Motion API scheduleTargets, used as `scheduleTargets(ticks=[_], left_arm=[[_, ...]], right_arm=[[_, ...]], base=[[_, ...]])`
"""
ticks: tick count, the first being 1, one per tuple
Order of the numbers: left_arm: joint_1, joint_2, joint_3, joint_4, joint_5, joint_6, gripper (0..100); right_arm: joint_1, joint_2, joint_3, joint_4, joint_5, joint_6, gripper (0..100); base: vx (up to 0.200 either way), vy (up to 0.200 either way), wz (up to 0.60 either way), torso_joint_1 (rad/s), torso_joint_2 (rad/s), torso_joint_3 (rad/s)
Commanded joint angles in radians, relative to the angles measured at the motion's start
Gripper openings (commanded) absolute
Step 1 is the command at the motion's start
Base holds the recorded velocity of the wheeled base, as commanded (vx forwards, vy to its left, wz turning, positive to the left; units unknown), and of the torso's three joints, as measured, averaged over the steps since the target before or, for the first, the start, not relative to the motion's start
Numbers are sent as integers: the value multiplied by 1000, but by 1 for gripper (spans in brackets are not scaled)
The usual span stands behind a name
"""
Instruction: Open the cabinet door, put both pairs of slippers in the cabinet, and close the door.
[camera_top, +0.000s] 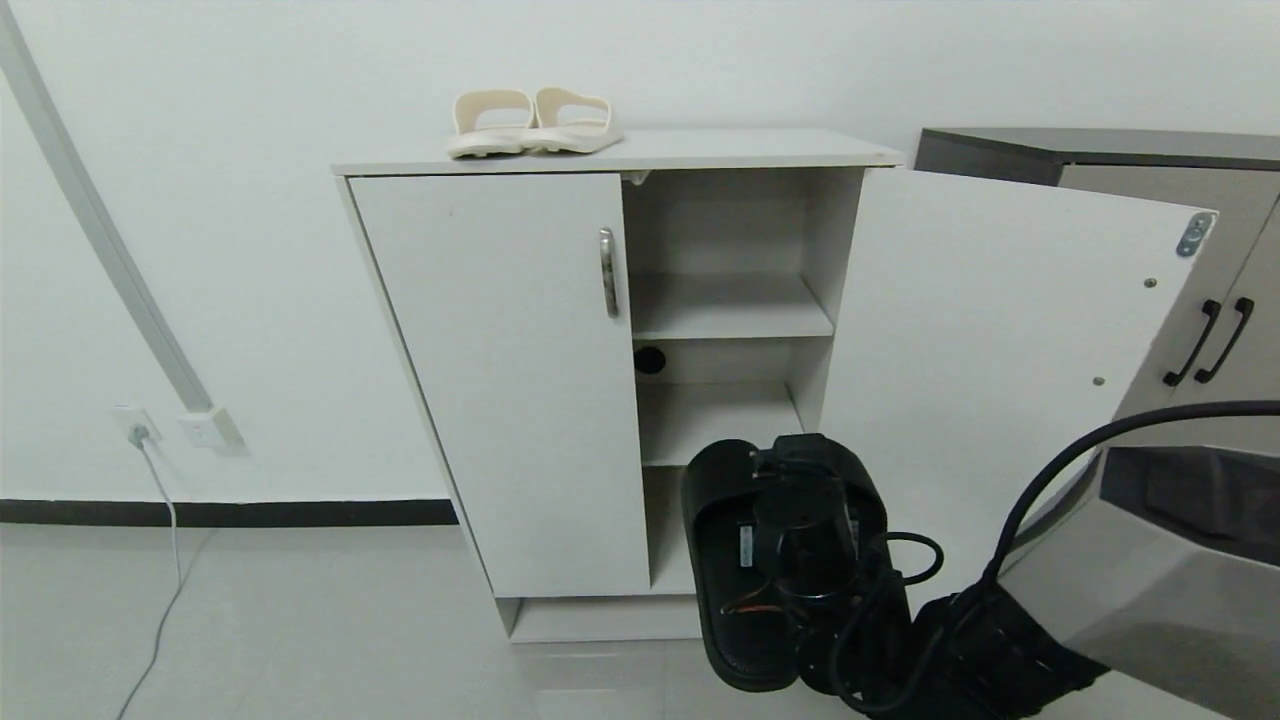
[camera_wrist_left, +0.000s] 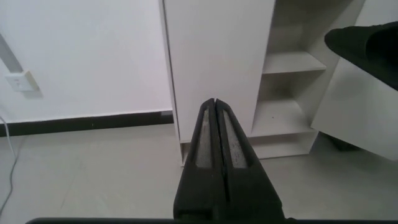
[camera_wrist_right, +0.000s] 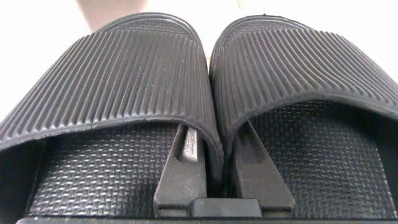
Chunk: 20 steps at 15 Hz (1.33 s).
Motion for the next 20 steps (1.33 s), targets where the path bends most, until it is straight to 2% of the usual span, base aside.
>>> scheduleTargets(ticks=[1,10,13,14,20], left_arm=[[2,1,0,-1,0,-1,0],[2,1,0,-1,0,-1,0],[2,1,0,-1,0,-1,0],[2,3,0,-1,0,1,0],[2,3,-2,-1,0,1,0]], right_arm=[[-5,68,-58,-1,5,-1,0],[-22,131,-79,12,23,19,0],[-21,132,-79,51,35,56,0],[-19,129,-79,78,77,93,0],[-21,135,-78,94,81,99,0]], base=[[0,0,0,0,0,0],[0,0,0,0,0,0],[0,0,0,0,0,0],[0,0,0,0,0,0],[0,0,0,0,0,-14]])
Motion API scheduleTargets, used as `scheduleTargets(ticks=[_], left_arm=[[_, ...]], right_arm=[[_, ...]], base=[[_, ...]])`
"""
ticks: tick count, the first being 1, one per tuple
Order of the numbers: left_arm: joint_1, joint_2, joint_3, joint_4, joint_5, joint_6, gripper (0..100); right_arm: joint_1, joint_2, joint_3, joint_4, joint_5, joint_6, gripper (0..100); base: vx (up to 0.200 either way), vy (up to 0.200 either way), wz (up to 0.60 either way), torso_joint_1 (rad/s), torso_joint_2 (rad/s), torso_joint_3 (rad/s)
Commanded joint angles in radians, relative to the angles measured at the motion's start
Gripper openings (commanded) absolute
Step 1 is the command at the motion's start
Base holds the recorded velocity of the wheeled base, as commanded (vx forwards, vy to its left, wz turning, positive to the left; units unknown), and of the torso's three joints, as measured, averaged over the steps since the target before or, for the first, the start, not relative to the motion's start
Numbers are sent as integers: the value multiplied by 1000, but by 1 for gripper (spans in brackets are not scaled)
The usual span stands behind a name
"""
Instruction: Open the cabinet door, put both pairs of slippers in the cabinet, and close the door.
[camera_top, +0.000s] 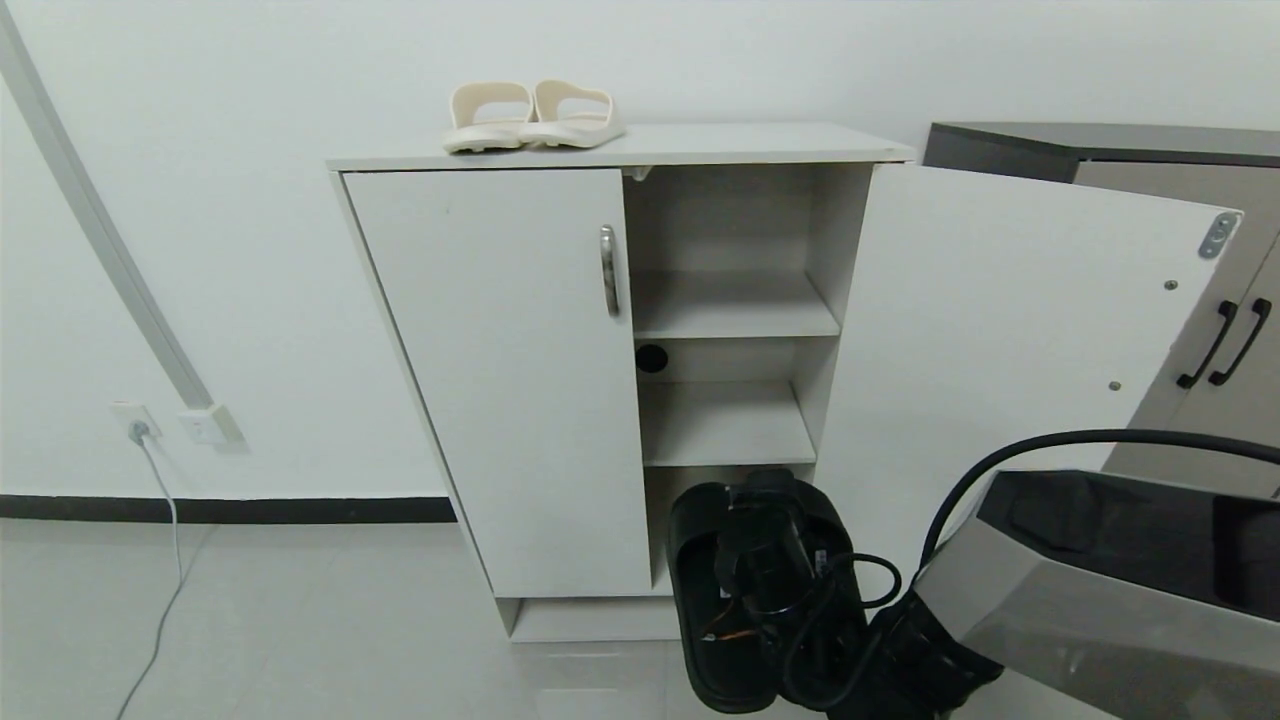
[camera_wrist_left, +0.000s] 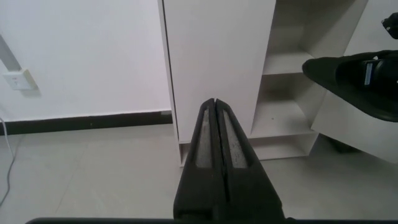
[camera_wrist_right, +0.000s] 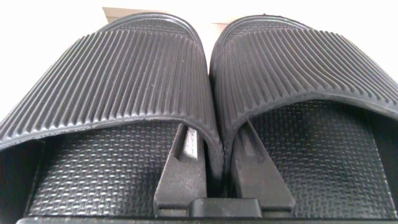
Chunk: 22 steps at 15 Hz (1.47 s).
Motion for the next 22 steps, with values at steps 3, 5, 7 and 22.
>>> scheduleTargets(ticks=[3,5,7,22], left_arm=[[0,2,0,0,0,0,0],[0,2,-1,0,0,0,0],[0,2,-1,0,0,0,0],[0,0,0,0,2,-1,0]], right_arm=[[-1,12,-1,0,3,1,0],[-2,21,1,-7,20,1,0],[-7,22,-1,-7,28,1,0],[-21,138,54,-484,0,-237,0]], base=[[0,0,0,5,2,-162],[0,0,0,5,-2,-190],[0,0,0,2,0,-190],[0,0,0,2,1,-63]])
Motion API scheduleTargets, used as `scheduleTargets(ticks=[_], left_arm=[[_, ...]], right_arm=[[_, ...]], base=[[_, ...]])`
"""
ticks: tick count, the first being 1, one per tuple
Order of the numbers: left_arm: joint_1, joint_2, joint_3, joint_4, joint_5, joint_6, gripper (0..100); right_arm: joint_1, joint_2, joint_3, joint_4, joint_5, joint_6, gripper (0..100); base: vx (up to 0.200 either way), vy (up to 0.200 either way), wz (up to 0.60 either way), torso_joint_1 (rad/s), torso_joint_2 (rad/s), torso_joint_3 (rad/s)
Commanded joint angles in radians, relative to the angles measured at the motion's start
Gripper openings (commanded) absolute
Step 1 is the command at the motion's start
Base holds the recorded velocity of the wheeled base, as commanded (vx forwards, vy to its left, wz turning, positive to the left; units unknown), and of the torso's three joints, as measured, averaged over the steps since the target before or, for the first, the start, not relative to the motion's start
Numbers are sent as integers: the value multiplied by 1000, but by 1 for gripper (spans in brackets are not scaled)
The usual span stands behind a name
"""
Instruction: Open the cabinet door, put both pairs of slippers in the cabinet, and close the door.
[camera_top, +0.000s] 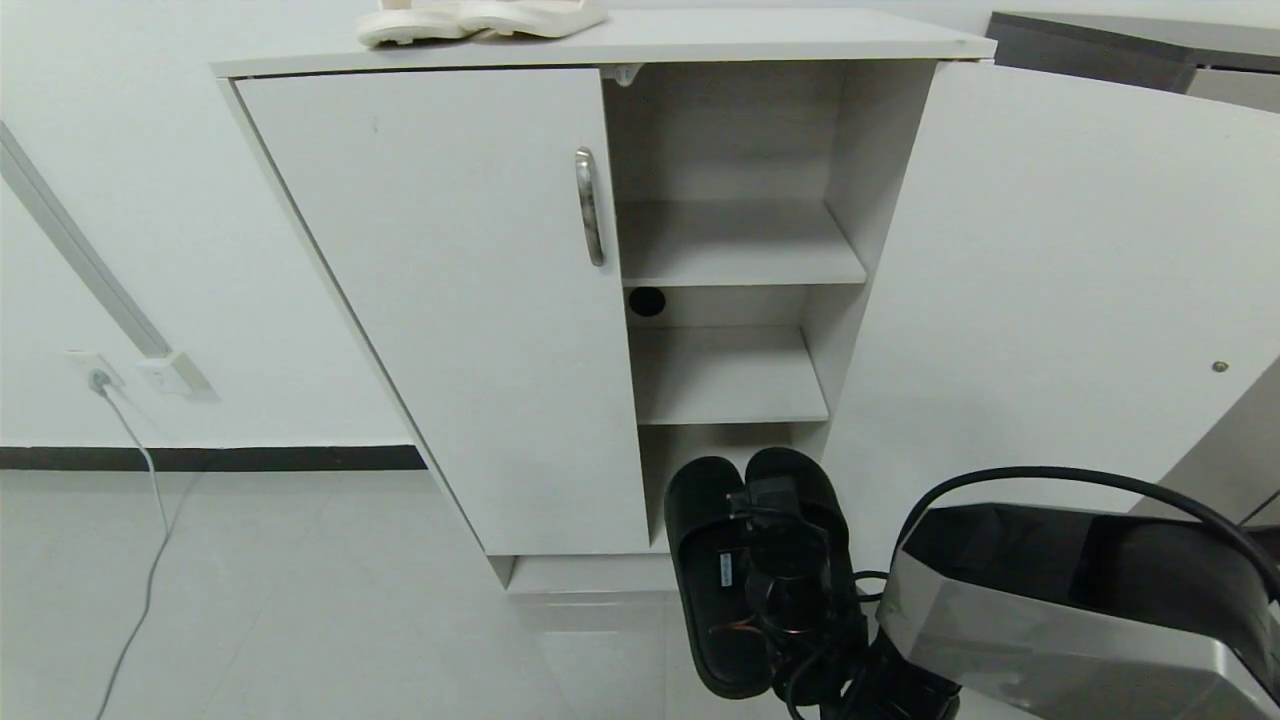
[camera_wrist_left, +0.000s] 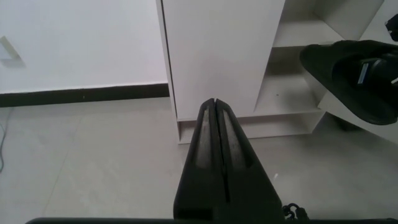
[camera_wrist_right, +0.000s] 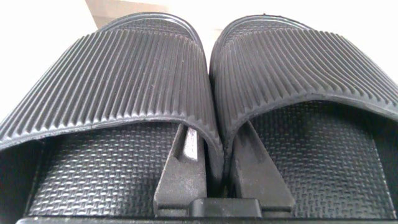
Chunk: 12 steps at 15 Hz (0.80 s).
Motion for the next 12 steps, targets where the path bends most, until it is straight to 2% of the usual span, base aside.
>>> scheduleTargets(ticks=[1,5,12], left_arm=[[0,2,0,0,-1,0,0],[0,2,0,0,-1,-1,0],[0,2,0,0,-1,0,0]], right_arm=[[0,6,1,-1,0,-1,0],[-4,-1,-1,-2,0,-3,0],[-12,0,-7,-1,0,-3,0]], base=[[0,0,0,0,0,0],[0,0,0,0,0,0],[200,0,0,2,2,3]])
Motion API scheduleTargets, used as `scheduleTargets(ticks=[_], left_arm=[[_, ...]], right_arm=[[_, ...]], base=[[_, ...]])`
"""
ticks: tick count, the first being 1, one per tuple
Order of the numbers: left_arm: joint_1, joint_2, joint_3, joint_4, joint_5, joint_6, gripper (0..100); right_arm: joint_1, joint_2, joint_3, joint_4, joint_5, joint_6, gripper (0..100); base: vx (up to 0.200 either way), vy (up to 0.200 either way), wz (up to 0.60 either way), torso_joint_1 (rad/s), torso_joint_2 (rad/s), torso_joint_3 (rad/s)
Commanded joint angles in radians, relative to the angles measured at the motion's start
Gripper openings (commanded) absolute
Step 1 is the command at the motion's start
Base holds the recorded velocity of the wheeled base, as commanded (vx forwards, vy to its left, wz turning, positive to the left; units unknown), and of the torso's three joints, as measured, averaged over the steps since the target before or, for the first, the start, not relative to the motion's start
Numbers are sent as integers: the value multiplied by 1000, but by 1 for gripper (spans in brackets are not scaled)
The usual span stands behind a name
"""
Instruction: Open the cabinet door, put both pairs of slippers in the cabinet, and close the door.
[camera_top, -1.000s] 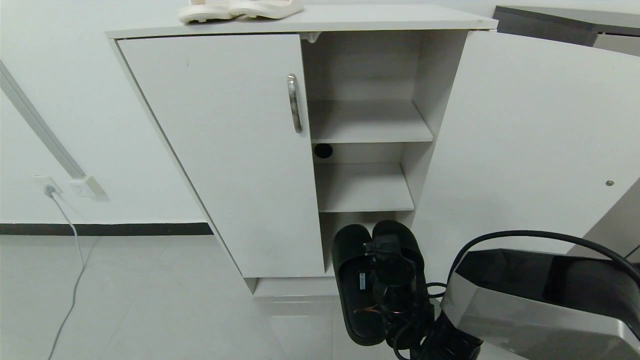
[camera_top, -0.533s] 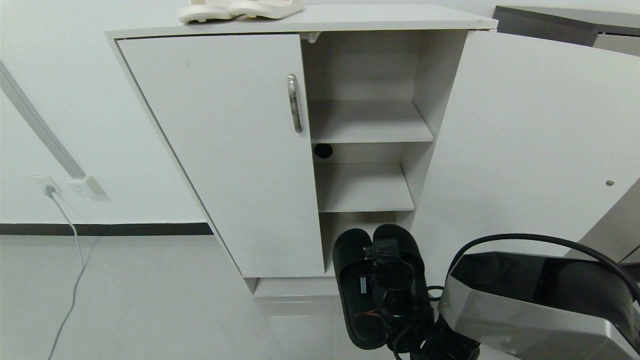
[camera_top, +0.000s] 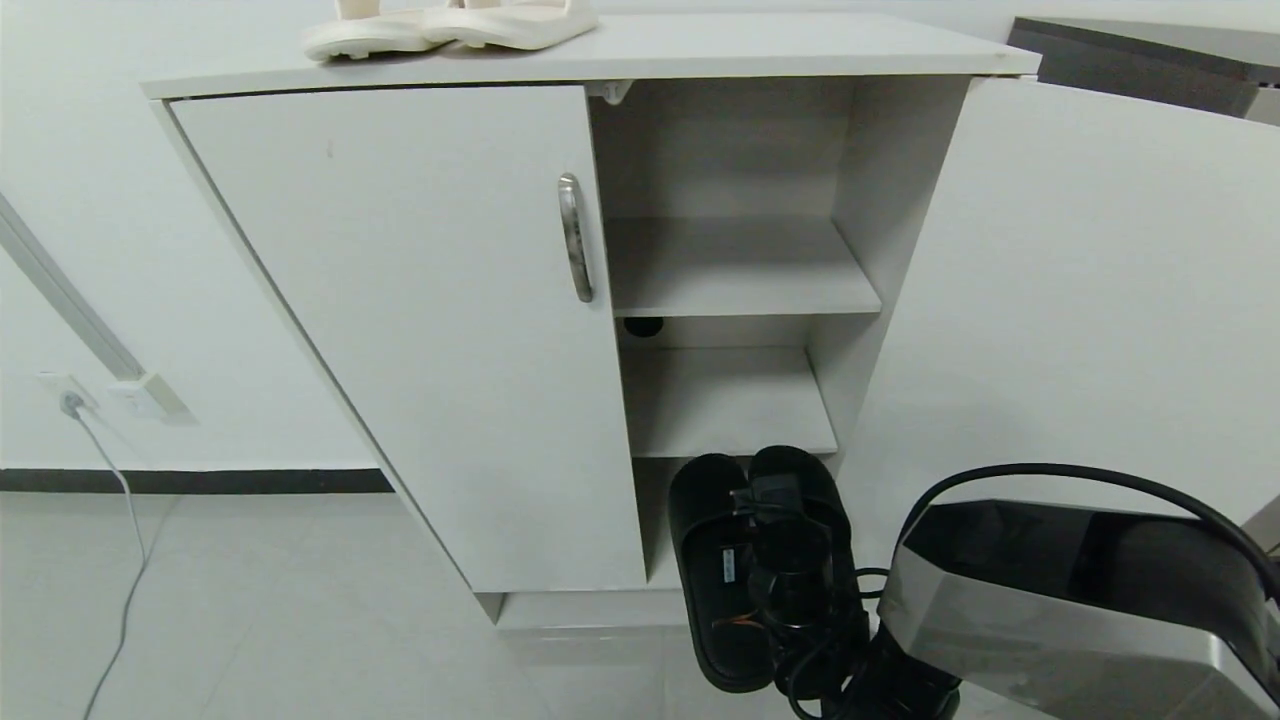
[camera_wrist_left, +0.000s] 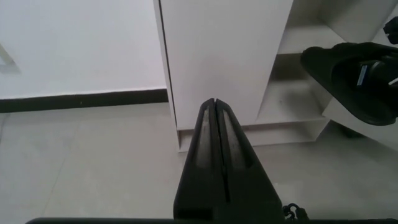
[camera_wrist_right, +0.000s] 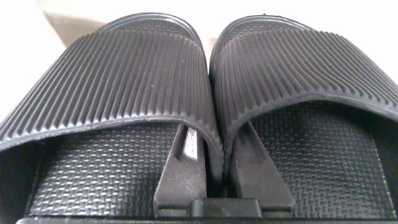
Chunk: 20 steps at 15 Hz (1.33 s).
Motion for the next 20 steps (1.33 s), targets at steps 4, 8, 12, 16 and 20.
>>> scheduleTargets(ticks=[4,8,12,16,20], left_arm=[[-1,2,0,0,0,0,0],[-1,0,0,0,0,-1,0],[-1,0,0,0,0,-3,0],[-1,2,-1,0,0,-4,0],[-1,0,0,0,1,-4,0]], right_arm=[[0,-3,0,-1,2,0,0],[-8,3,-6,1,5,0,0],[-49,16,-104,68,9,3,0],[-92,69,-319,228,44,8,0],[-135,151,-541,383,44,8,0]], base=[[200,0,0,1,1,1],[50,0,0,1,-1,-1],[0,0,0,0,0,0],[0,0,0,0,0,0],[0,0,0,0,0,0]])
